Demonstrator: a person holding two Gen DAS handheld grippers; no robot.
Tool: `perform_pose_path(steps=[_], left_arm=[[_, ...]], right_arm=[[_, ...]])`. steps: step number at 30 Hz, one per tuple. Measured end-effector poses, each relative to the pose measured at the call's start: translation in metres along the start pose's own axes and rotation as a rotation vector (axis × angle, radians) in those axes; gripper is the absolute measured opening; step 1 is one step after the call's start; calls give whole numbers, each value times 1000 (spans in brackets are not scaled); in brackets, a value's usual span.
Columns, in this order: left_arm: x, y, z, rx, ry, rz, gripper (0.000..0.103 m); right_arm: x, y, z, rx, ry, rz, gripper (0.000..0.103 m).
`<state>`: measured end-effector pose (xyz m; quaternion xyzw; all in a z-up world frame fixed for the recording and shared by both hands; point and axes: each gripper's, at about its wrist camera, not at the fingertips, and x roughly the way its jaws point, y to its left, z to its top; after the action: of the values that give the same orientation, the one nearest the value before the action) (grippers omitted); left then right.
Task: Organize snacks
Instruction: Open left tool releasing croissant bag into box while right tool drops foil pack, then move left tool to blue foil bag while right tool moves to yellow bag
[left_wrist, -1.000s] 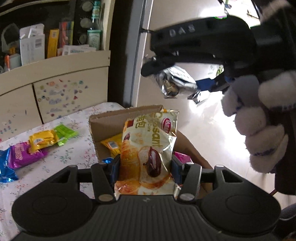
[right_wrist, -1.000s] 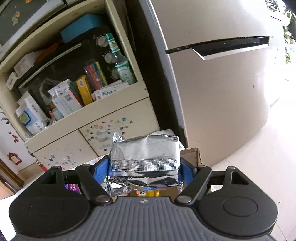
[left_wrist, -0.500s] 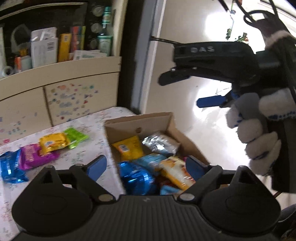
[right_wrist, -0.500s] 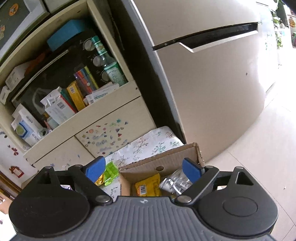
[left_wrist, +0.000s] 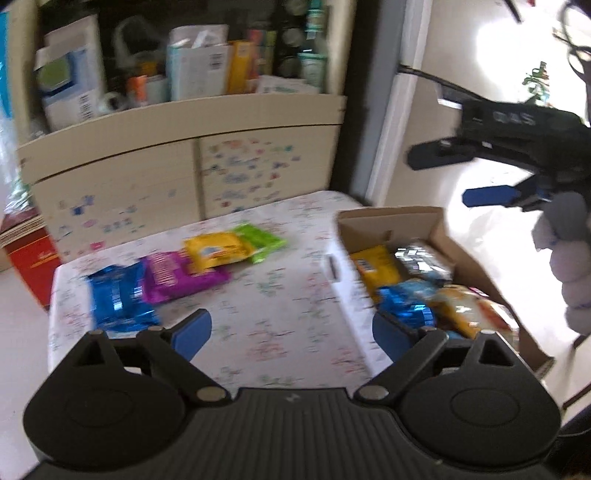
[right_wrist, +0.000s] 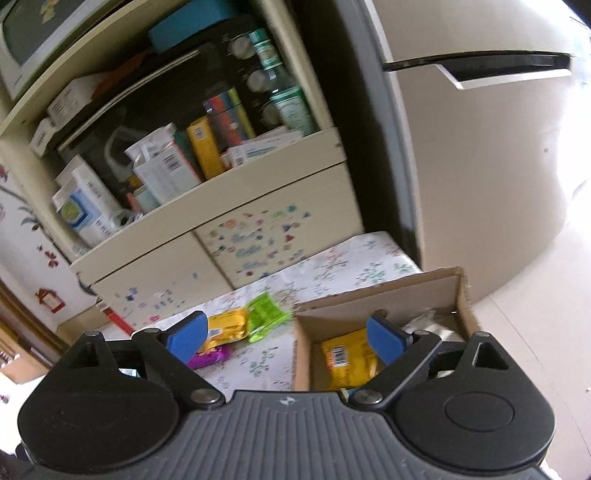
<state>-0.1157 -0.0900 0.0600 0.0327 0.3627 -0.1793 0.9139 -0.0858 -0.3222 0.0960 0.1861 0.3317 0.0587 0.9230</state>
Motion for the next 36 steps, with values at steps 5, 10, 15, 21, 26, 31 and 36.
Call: perform_pose_path(steps=[5, 10, 15, 21, 26, 31, 36], left_arm=[[0, 29, 4, 2, -2, 87, 94], [7, 61, 9, -17, 2, 173, 95], [21, 95, 10, -110, 23, 230, 96], [44, 122, 12, -127, 32, 270, 96], [69, 145, 15, -192, 54, 260, 96], [93, 157, 20, -196, 57, 238, 96], [116, 167, 19, -191, 80, 219, 96]], right_arm=[[9, 19, -3, -47, 18, 31, 97], [20, 34, -8, -66, 42, 63, 97], [32, 47, -11, -64, 73, 103, 97], [51, 56, -13, -32, 104, 114, 96], [69, 59, -16, 13, 139, 125, 96], [87, 62, -18, 53, 171, 122, 94], [106, 68, -20, 74, 200, 120, 91]])
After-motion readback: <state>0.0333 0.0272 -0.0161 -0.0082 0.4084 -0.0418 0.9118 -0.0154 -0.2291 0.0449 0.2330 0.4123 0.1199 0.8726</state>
